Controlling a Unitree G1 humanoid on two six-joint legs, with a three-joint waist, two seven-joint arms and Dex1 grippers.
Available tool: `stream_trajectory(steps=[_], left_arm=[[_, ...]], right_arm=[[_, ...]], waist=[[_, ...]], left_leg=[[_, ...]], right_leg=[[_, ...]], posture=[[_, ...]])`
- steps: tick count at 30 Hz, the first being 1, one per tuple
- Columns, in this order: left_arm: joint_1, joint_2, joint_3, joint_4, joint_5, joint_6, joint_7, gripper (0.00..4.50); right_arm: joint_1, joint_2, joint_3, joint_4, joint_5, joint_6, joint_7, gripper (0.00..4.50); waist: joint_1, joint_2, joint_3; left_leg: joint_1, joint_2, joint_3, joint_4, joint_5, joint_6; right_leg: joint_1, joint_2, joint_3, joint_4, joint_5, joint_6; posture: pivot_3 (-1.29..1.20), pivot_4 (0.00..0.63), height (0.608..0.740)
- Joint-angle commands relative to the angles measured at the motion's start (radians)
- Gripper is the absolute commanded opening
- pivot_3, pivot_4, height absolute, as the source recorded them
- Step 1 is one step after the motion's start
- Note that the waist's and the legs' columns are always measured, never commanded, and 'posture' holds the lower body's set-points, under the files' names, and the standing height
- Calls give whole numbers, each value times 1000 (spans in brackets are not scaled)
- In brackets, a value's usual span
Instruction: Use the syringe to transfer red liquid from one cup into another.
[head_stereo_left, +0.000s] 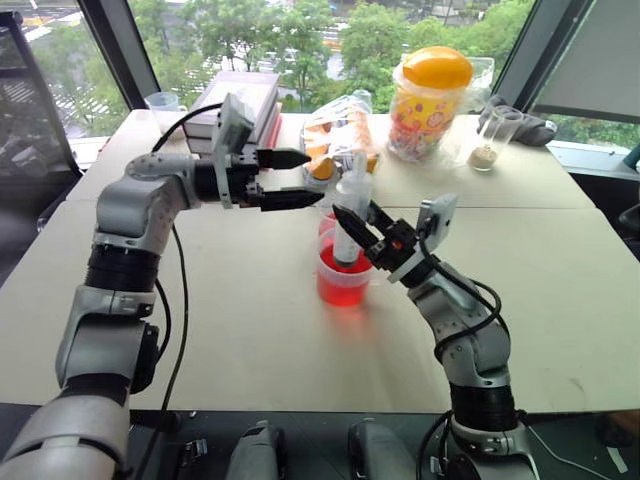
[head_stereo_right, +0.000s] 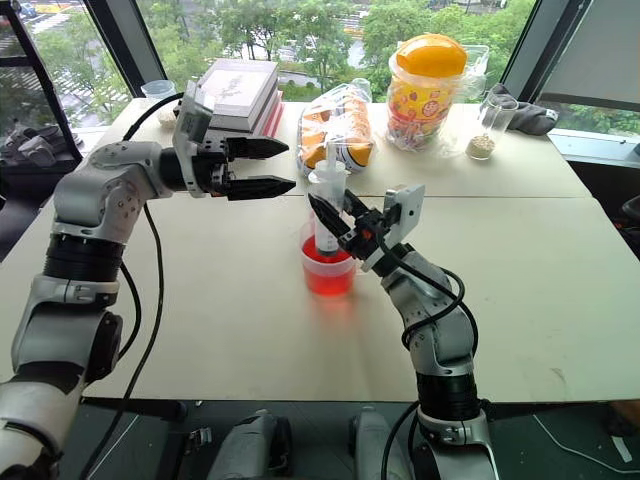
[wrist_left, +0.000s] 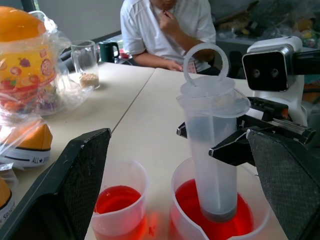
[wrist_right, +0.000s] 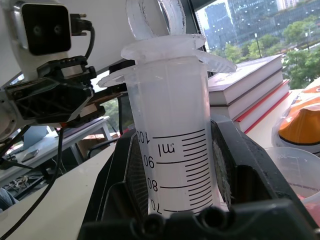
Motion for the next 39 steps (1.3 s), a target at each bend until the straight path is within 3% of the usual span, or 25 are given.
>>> stream_trajectory(steps=[1,20,23,29,30,39], left_arm=[[-73,-32,-1,70,40,-74,-11,4500],[-198,-191,-25,338,132,-205,-120,4500],[-204,-201,-20,357,141,-212,-135,3621],[-212,-210,-1,359,141,-215,-154,413],[-216,-212,4,360,141,-217,-153,93],[-276,-206,44,417,138,-254,-131,29]], right_arm=[[12,-7,22,-25,-12,-51,-4,1380],[34,-69,82,-27,-38,-96,11,1380],[34,-75,82,-27,-37,-98,13,1380],[31,-78,84,-20,-33,-99,15,1380],[31,-79,84,-18,-31,-97,17,1380],[21,-78,109,47,-18,-80,49,1380]], waist=[[1,0,0],[-2,0,0],[-1,0,0],[0,0,0],[-1,0,0],[-2,0,0]], left_leg=[[0,0,0,0,0,0],[0,0,0,0,0,0],[0,0,0,0,0,0],[0,0,0,0,0,0],[0,0,0,0,0,0],[0,0,-1,0,0,0]], right_leg=[[0,0,0,0,0,0],[0,0,0,0,0,0],[0,0,0,0,0,0],[0,0,0,0,0,0],[0,0,0,0,0,0],[0,0,0,0,0,0]], posture=[[0,150,740],[0,150,740],[0,150,740],[0,150,740],[0,150,740],[0,150,740]])
